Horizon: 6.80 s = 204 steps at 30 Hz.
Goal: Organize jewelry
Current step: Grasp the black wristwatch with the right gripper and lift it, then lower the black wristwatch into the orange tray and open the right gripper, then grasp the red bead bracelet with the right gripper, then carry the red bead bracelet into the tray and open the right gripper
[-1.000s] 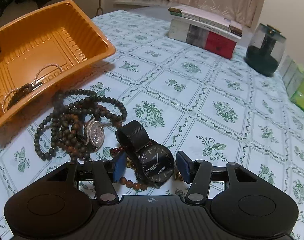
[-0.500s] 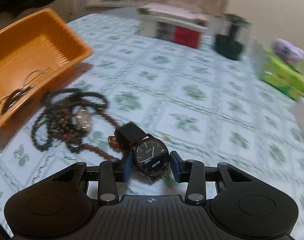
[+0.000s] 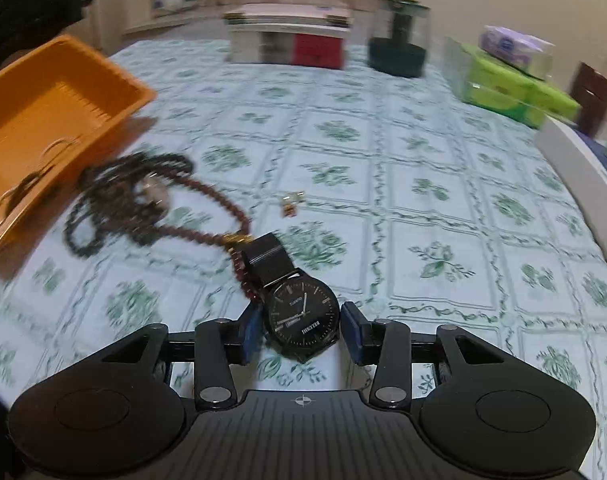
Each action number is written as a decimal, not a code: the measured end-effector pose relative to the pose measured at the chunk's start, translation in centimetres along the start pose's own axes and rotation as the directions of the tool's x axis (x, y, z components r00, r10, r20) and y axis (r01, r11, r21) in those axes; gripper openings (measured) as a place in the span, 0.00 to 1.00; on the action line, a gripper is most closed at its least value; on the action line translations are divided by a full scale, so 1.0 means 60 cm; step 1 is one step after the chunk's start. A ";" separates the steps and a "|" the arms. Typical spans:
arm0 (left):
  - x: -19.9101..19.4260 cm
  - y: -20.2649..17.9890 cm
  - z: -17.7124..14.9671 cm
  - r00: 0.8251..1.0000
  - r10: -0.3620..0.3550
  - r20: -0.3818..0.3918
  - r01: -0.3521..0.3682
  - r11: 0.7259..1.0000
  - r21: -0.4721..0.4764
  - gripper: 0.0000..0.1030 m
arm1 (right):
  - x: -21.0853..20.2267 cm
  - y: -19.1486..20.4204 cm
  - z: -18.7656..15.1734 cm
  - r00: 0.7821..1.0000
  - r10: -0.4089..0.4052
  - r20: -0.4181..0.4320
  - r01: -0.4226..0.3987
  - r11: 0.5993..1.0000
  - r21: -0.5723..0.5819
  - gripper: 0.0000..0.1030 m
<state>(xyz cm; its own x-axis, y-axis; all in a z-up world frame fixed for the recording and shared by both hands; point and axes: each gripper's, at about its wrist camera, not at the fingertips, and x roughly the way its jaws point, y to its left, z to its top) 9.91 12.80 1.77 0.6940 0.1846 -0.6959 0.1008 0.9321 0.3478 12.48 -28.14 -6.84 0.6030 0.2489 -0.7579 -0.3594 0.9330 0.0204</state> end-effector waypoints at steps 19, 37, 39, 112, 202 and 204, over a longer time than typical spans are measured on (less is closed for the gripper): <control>0.000 -0.002 0.000 1.000 0.001 -0.003 -0.001 1.000 0.002 0.03 | 0.015 -0.032 0.003 0.980 0.192 -0.060 -0.199 0.969 -0.148 0.43; 0.001 -0.001 0.000 1.000 -0.004 0.002 0.004 1.000 0.008 0.03 | -0.034 0.008 0.037 0.989 -0.090 0.115 0.117 0.961 -0.250 0.43; 0.001 -0.001 0.000 1.000 -0.005 0.002 0.005 1.000 0.008 0.03 | -0.040 0.026 0.048 0.989 -0.068 0.135 0.101 0.961 -0.258 0.43; -0.003 0.002 0.002 1.000 -0.015 0.018 0.015 1.000 0.009 0.03 | -0.009 0.142 0.024 0.982 0.042 0.184 -0.044 0.999 0.006 0.61; -0.003 0.000 0.003 1.000 -0.015 0.014 0.015 1.000 0.008 0.03 | -0.046 0.211 0.175 0.927 0.220 0.303 -0.174 0.970 -0.172 0.04; -0.003 0.000 0.004 1.000 -0.015 0.014 0.015 1.000 0.008 0.03 | -0.044 0.237 0.188 0.915 0.269 0.300 -0.217 0.956 -0.195 0.04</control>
<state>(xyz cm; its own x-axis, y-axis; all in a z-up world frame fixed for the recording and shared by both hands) 9.96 12.67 2.06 0.7025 0.1659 -0.6921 0.1172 0.9323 0.3423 13.84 -12.58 2.81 0.6690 0.5570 -0.4921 -0.6138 0.7874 0.0569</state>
